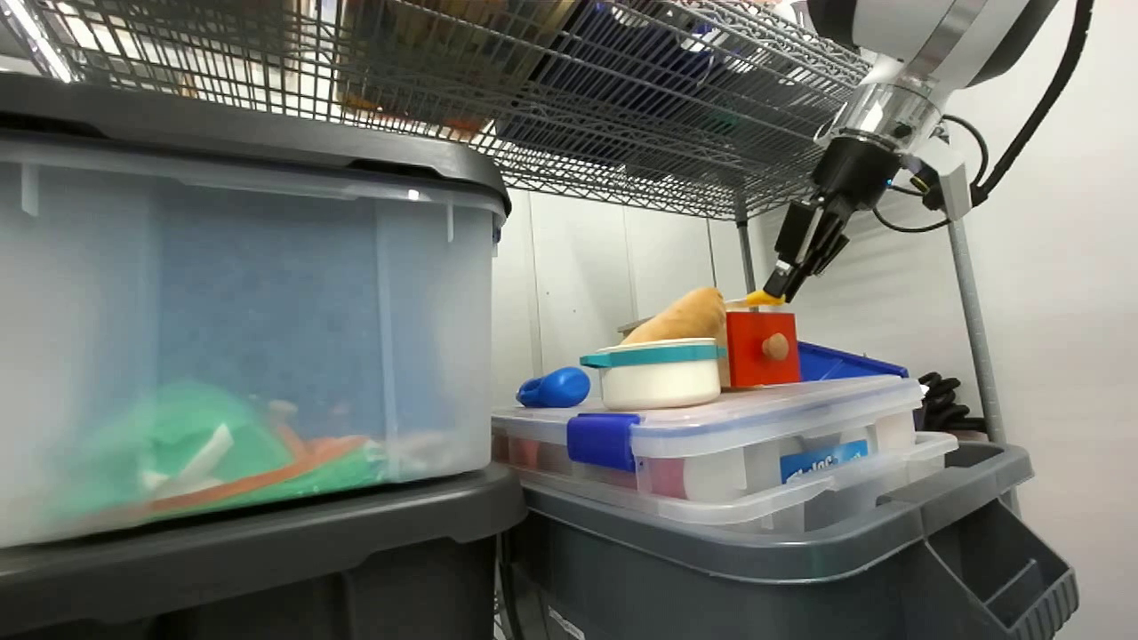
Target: Put the brown object in the drawer, then put in the white bowl, then put the knife in the drawer
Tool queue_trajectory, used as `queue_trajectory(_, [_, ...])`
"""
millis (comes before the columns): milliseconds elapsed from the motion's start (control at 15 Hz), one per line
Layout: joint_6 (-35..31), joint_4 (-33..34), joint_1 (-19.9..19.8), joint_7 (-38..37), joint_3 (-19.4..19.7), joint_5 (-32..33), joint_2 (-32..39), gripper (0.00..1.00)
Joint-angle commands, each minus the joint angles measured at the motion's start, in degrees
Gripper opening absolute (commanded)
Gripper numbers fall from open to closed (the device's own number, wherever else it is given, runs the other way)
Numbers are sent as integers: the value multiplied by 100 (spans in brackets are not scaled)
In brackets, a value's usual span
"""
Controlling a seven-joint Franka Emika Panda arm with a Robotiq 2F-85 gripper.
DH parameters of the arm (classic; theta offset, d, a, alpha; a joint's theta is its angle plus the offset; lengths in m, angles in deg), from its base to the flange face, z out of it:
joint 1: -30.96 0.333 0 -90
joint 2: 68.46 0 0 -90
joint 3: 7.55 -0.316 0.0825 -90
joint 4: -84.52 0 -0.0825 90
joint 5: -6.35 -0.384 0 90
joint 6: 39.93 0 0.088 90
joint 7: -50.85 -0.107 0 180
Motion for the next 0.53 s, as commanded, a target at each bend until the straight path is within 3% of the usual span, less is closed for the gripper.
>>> queue_trajectory(0, [63,-139,144,-332,136,234,-274,8])
queue_trajectory(467, [296,-239,228,-721,193,512,-556,8])
